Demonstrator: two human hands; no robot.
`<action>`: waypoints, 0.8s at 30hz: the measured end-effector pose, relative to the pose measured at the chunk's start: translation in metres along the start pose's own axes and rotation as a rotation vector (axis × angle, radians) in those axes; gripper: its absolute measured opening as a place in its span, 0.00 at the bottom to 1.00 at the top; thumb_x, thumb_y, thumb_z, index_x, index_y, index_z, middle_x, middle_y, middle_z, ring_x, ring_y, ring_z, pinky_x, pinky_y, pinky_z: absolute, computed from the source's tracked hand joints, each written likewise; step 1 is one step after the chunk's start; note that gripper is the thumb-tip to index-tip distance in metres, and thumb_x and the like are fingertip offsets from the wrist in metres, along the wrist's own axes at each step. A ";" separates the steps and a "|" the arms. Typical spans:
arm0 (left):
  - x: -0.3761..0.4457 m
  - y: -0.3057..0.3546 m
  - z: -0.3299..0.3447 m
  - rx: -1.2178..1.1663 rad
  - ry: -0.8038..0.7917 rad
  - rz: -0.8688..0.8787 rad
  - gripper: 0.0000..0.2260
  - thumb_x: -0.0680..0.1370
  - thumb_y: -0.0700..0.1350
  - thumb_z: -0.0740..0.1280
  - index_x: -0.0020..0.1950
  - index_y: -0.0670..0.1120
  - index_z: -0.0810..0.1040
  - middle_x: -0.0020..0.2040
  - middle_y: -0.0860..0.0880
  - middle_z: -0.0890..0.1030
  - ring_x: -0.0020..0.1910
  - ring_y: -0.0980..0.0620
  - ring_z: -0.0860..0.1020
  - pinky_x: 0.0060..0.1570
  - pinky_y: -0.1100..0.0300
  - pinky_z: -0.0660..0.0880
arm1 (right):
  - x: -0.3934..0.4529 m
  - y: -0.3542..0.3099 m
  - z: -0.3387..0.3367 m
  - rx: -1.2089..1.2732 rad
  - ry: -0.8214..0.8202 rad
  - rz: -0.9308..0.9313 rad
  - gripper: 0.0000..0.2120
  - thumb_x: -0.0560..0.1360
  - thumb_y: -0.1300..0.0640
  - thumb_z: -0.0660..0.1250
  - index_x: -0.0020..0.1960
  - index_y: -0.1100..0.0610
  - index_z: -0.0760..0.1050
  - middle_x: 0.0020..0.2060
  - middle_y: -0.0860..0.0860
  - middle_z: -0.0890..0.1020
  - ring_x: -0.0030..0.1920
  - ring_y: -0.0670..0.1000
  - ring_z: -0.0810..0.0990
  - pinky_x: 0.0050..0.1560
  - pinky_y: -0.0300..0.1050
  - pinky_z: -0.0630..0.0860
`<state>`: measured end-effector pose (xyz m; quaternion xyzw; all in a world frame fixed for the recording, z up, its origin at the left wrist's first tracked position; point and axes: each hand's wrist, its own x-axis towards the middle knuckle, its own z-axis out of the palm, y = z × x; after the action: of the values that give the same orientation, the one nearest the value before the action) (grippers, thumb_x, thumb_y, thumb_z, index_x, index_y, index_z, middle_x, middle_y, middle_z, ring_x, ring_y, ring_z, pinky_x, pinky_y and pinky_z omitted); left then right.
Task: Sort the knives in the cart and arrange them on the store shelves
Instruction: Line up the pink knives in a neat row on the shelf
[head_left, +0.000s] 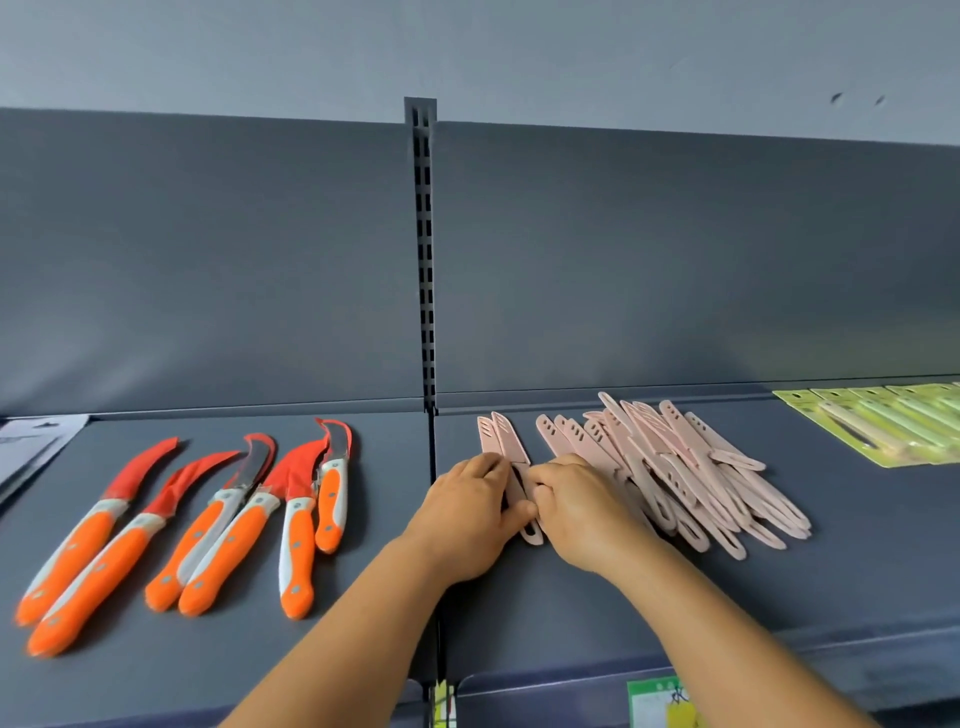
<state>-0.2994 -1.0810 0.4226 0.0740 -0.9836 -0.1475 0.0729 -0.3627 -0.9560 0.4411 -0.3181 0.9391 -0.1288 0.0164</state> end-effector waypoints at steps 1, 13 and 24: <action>0.000 0.001 -0.001 -0.004 -0.002 -0.003 0.26 0.81 0.57 0.56 0.75 0.46 0.60 0.74 0.52 0.62 0.73 0.51 0.60 0.69 0.58 0.58 | -0.001 -0.001 -0.001 0.005 -0.011 -0.013 0.12 0.81 0.56 0.52 0.54 0.56 0.73 0.62 0.49 0.71 0.52 0.53 0.74 0.43 0.41 0.64; 0.003 0.014 -0.011 0.016 -0.090 0.075 0.23 0.82 0.54 0.55 0.74 0.45 0.63 0.75 0.51 0.60 0.72 0.49 0.62 0.70 0.54 0.61 | -0.015 0.018 -0.007 -0.132 0.003 0.039 0.17 0.78 0.61 0.60 0.65 0.53 0.70 0.64 0.51 0.70 0.65 0.55 0.64 0.63 0.47 0.69; 0.003 0.009 -0.005 -0.045 -0.069 0.041 0.23 0.81 0.55 0.56 0.73 0.46 0.65 0.75 0.53 0.60 0.71 0.48 0.65 0.66 0.58 0.63 | -0.002 0.008 -0.020 -0.170 0.068 0.083 0.17 0.75 0.68 0.58 0.62 0.58 0.70 0.55 0.56 0.77 0.56 0.58 0.76 0.49 0.46 0.72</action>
<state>-0.3030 -1.0746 0.4309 0.0471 -0.9833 -0.1706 0.0436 -0.3683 -0.9440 0.4584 -0.2747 0.9590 -0.0586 -0.0369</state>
